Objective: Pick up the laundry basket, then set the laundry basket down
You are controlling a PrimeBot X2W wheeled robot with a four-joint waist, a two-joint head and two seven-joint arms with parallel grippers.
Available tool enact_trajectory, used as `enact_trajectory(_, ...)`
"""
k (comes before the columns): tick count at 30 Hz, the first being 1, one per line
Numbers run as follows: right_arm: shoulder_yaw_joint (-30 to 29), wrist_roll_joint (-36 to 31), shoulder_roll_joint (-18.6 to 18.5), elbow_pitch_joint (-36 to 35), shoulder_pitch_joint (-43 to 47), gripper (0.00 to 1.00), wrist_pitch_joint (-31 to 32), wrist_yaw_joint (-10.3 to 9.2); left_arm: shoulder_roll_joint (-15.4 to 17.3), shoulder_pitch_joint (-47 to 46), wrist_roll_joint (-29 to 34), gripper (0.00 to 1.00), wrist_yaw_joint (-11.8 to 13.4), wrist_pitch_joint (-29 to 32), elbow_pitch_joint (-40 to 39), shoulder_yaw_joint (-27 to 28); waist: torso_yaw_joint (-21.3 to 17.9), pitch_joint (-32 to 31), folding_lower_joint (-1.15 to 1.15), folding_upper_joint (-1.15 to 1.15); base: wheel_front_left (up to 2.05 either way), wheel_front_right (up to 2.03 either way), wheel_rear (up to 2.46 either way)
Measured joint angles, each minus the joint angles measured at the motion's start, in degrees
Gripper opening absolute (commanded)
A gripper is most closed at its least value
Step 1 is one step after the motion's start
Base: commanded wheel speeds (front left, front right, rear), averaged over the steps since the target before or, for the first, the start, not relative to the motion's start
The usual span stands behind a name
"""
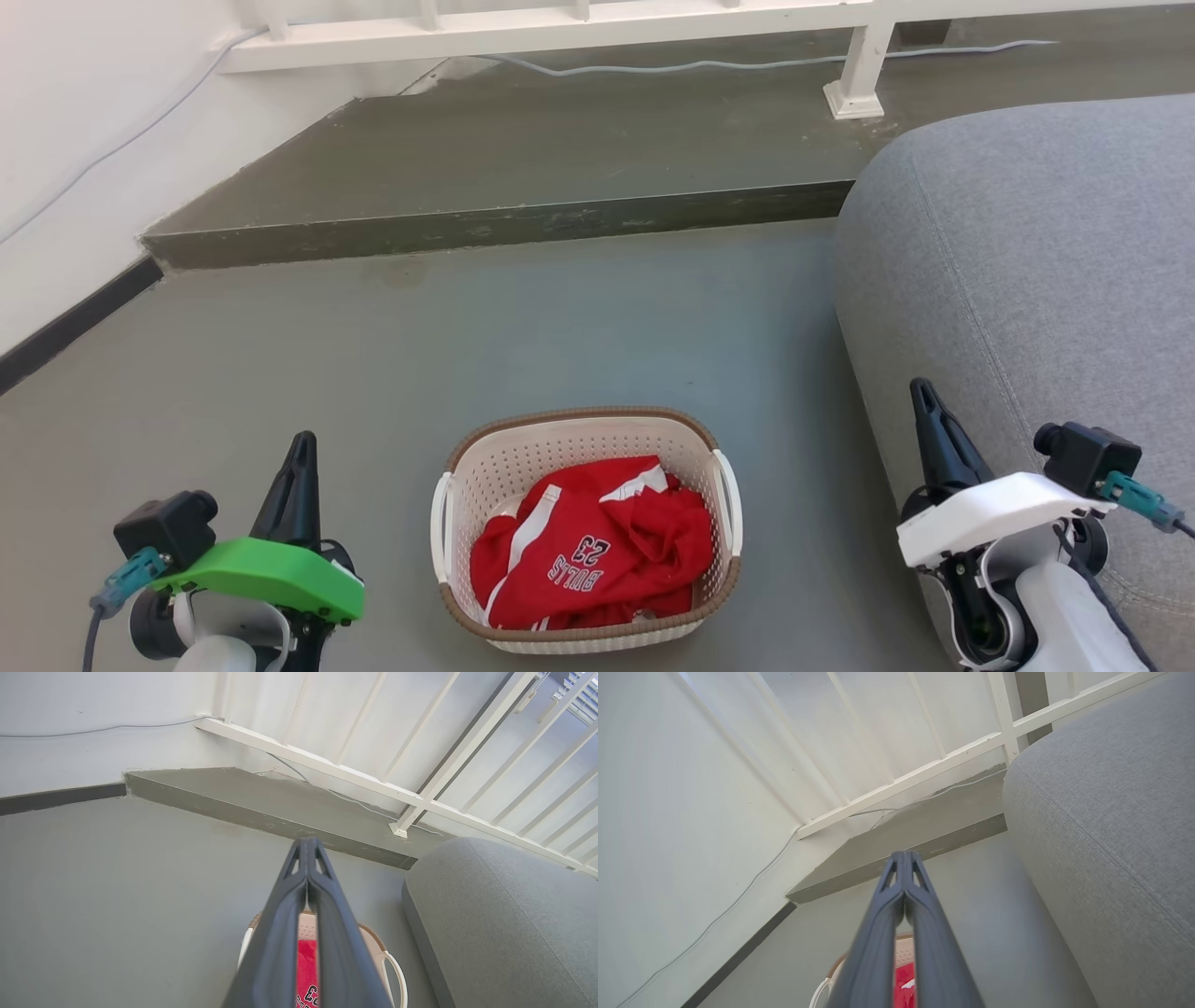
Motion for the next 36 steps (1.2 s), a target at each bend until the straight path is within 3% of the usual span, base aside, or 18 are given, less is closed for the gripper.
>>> enact_trajectory(36,-7.7,24.5,1.0,-0.1,0.0,0.0,7.6,2.01,-0.9,0.0,-23.3,0.0,-0.1,7.5,-0.2,5.5,0.6,-1.0,0.0,0.0,0.0,0.0,0.0)
